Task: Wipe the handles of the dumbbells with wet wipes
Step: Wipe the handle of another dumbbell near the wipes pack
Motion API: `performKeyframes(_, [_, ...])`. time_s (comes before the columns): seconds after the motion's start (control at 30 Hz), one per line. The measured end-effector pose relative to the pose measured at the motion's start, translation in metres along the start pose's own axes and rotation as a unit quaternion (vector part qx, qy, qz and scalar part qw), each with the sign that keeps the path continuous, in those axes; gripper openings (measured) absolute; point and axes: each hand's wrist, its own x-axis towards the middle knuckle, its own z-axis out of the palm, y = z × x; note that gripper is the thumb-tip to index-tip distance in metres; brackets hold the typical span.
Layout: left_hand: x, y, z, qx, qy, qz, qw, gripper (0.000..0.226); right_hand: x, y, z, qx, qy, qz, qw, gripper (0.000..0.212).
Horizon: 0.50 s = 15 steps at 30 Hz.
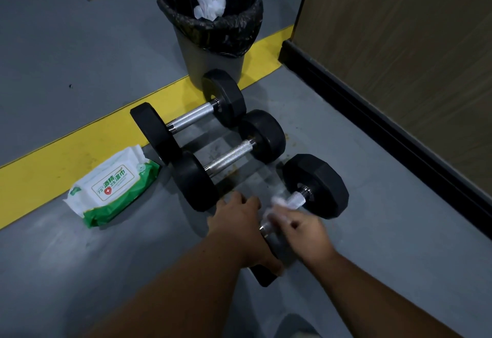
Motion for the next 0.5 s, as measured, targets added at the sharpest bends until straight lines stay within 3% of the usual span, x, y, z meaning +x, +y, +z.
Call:
performKeyframes(0.07, [0.000,-0.001,0.001,0.001,-0.005,-0.002,1.000,0.127,0.008,0.000,-0.009,0.065,0.109,0.022,0.992,0.025])
performKeyframes(0.13, [-0.001,0.000,0.001,0.004,-0.006,-0.002,1.000,0.127,0.006,0.004,-0.001,0.137,0.126,0.048,0.981,0.019])
performKeyframes(0.2, [-0.001,0.000,0.001,0.005,-0.002,0.001,1.000,0.125,-0.007,0.002,0.013,0.128,0.038,0.065,0.989,0.014])
performKeyframes(0.27, [-0.001,0.001,0.000,0.006,0.001,0.002,1.000,0.121,-0.016,-0.003,0.018,0.039,-0.078,0.033,0.996,0.021])
performKeyframes(0.3, [0.000,0.001,0.000,0.006,0.001,0.002,1.000,0.120,-0.011,-0.005,0.014,0.002,-0.087,0.013,0.996,0.023])
performKeyframes(0.43, [0.000,-0.001,0.002,0.007,0.000,-0.001,1.000,0.129,0.013,-0.004,-0.008,0.114,0.100,0.039,0.988,0.019])
performKeyframes(0.5, [-0.001,0.000,0.002,0.003,0.000,-0.001,1.000,0.130,0.007,-0.002,0.002,0.188,0.101,0.062,0.975,0.017])
